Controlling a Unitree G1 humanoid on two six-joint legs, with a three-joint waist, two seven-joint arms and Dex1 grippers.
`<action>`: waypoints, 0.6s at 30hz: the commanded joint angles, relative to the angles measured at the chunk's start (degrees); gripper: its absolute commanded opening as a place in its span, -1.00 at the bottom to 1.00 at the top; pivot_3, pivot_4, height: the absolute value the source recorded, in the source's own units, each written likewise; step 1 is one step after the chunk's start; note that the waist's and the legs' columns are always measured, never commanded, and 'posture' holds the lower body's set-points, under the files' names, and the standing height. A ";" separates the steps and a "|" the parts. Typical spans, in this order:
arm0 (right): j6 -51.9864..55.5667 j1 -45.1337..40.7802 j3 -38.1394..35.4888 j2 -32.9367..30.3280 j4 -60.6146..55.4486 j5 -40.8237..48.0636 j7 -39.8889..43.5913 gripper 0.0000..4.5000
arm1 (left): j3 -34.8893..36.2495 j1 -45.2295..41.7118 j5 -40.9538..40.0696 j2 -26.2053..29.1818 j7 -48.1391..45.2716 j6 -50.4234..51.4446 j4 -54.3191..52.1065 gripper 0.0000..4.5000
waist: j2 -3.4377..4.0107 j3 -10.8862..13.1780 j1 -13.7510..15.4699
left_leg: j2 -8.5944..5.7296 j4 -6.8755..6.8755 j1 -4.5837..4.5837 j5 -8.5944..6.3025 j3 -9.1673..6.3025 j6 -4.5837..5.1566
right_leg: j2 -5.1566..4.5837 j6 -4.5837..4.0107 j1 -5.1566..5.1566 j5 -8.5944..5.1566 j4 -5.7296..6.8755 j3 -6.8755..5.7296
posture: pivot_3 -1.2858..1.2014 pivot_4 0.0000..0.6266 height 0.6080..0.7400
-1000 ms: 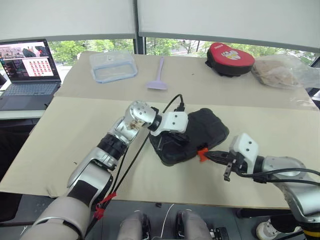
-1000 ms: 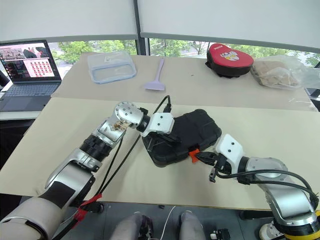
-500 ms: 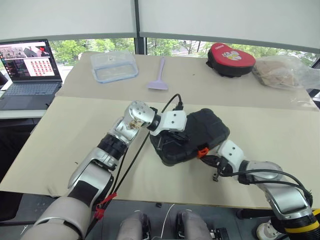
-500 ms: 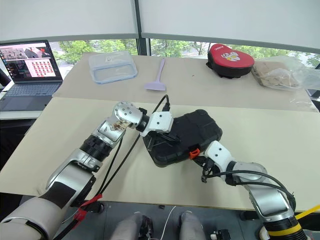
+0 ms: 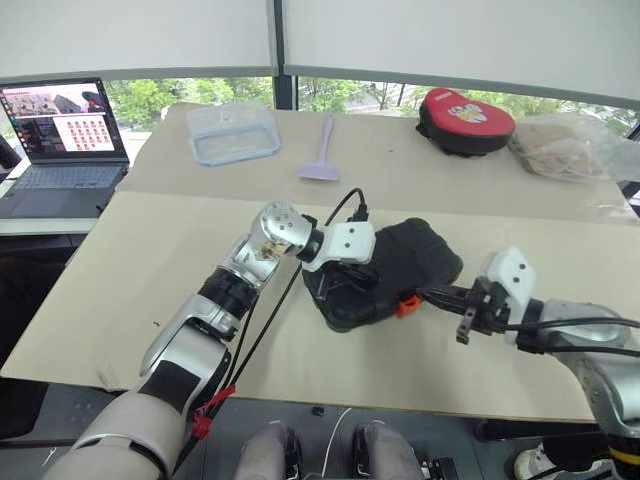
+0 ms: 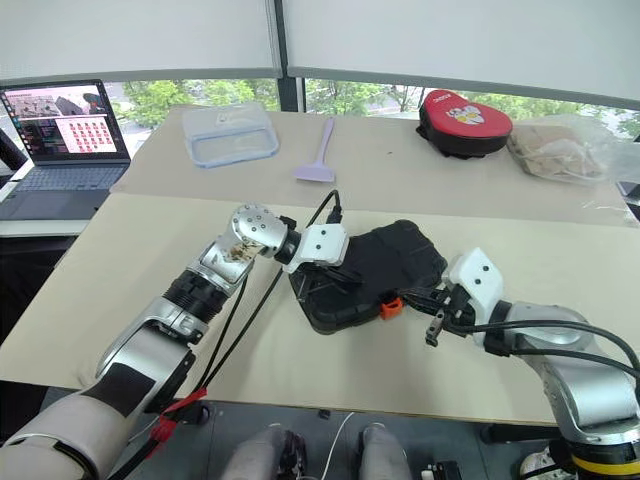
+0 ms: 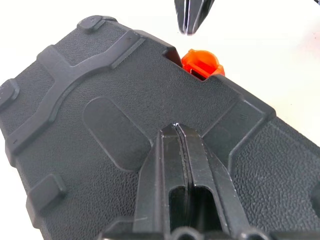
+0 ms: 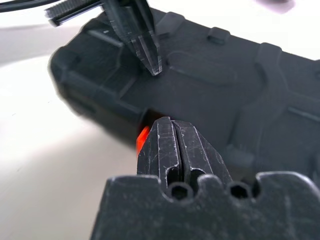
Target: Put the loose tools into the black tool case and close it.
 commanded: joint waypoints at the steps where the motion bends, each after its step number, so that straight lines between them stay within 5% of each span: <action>1: -0.02 -0.60 1.49 -0.60 0.16 -1.78 -0.77 -1.00 | -1.56 0.63 2.33 0.36 -0.48 0.60 1.46 -0.99 | 0.00 0.00 0.01 | 0.00 0.00 -0.02 0.00 0.00 0.00 | 0.00 0.00 0.00 0.00 0.00 -0.02 | 0.03 -0.52 0.87; 18: 1.98 10.73 -5.65 -3.33 -6.07 0.95 -0.34 -1.00 | -1.23 0.35 2.18 -0.36 0.01 0.55 2.30 -0.99 | -0.01 0.00 0.14 | 0.00 0.01 -0.02 -0.01 -0.03 0.01 | -0.01 0.05 0.03 0.02 -0.05 -0.03 | 0.03 -0.52 0.87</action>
